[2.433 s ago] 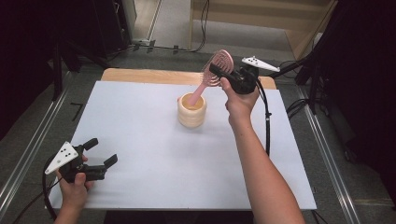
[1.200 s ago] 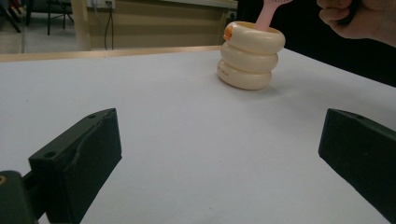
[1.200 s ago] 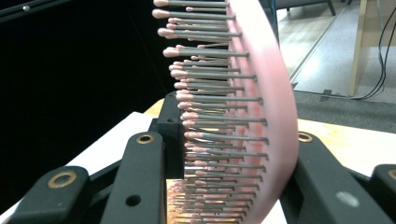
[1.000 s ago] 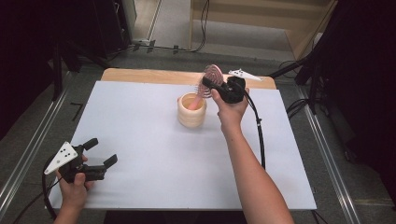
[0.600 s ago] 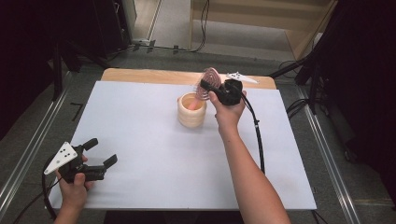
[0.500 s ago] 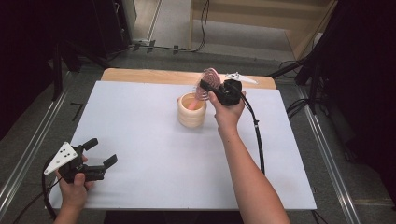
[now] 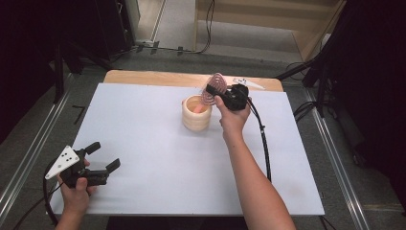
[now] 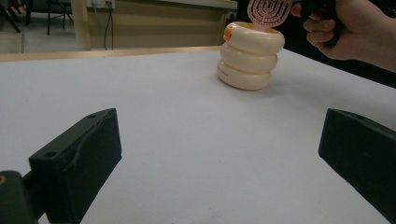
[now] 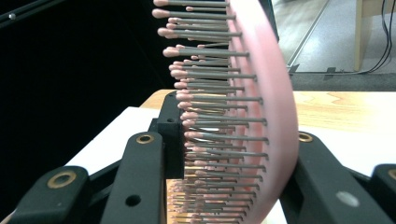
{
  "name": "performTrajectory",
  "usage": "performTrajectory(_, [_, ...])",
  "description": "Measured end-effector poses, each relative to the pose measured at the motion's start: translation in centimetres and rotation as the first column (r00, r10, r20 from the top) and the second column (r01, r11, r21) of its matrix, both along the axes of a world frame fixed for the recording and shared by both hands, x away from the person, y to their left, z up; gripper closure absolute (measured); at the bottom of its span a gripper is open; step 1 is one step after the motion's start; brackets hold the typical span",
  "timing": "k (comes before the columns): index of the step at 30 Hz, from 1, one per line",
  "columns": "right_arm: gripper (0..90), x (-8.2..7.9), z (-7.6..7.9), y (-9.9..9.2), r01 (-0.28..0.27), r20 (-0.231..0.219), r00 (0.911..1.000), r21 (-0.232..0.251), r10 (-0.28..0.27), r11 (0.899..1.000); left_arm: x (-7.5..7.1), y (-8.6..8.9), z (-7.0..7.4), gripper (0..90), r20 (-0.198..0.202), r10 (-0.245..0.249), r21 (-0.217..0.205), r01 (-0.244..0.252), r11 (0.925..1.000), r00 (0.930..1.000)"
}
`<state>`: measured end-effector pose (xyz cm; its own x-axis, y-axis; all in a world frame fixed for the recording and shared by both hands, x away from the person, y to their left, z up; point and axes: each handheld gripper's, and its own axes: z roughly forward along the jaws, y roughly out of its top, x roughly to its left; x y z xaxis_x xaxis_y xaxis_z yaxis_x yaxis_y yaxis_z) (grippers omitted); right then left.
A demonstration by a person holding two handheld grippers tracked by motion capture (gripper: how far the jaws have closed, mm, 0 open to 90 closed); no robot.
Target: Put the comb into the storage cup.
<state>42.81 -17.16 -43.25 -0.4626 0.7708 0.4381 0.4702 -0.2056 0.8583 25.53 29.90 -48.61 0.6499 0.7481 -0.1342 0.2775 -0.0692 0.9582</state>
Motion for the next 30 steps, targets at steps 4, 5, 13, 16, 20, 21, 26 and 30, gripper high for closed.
performTrajectory(4, [61.7,0.1,-0.2,-0.2,-0.002,-0.013,0.9999,0.019,0.003,1.0,0.0,0.0,0.0,0.0,0.0,0.0,0.002,0.0,1.0,1.0])
performTrajectory(5, [61.7,0.1,-0.2,-0.2,-0.004,-0.017,0.9999,0.021,0.005,1.0,0.0,0.0,0.0,0.0,0.0,0.0,0.001,0.0,1.0,1.0])
performTrajectory(13, [46.2,0.3,-0.3,-0.7,0.005,-0.022,0.9997,-0.002,-0.005,1.0,0.0,0.0,0.0,0.0,0.0,-0.002,0.004,0.002,1.0,1.0])
performTrajectory(16, [30.9,0.1,0.0,-0.7,0.012,-0.014,0.9998,-0.022,-0.012,1.0,0.0,0.0,0.0,0.0,0.0,-0.001,0.004,0.001,1.0,1.0])
performTrajectory(20, [12.4,0.0,0.1,-0.8,0.008,-0.015,0.9998,-0.046,-0.009,0.999,0.0,0.0,0.0,0.0,0.0,-0.001,0.005,0.001,1.0,1.0])
performTrajectory(21, [12.4,0.0,0.1,-0.8,0.008,-0.015,0.9998,-0.046,-0.009,0.999,0.0,0.0,0.0,0.0,0.0,-0.001,0.005,0.001,1.0,1.0])
performTrajectory(26, [3.1,-0.5,0.5,-0.7,-0.005,0.001,1.0,-0.104,0.005,0.995,0.0,0.0,0.0,0.0,0.0,-0.001,0.005,0.001,1.0,1.0])
performTrajectory(30, [0.0,-1.4,0.9,-0.4,-0.015,0.037,0.9991,-0.17,0.022,0.985,0.0,0.0,0.0,0.0,0.0,-0.001,0.005,0.001,1.0,1.0])
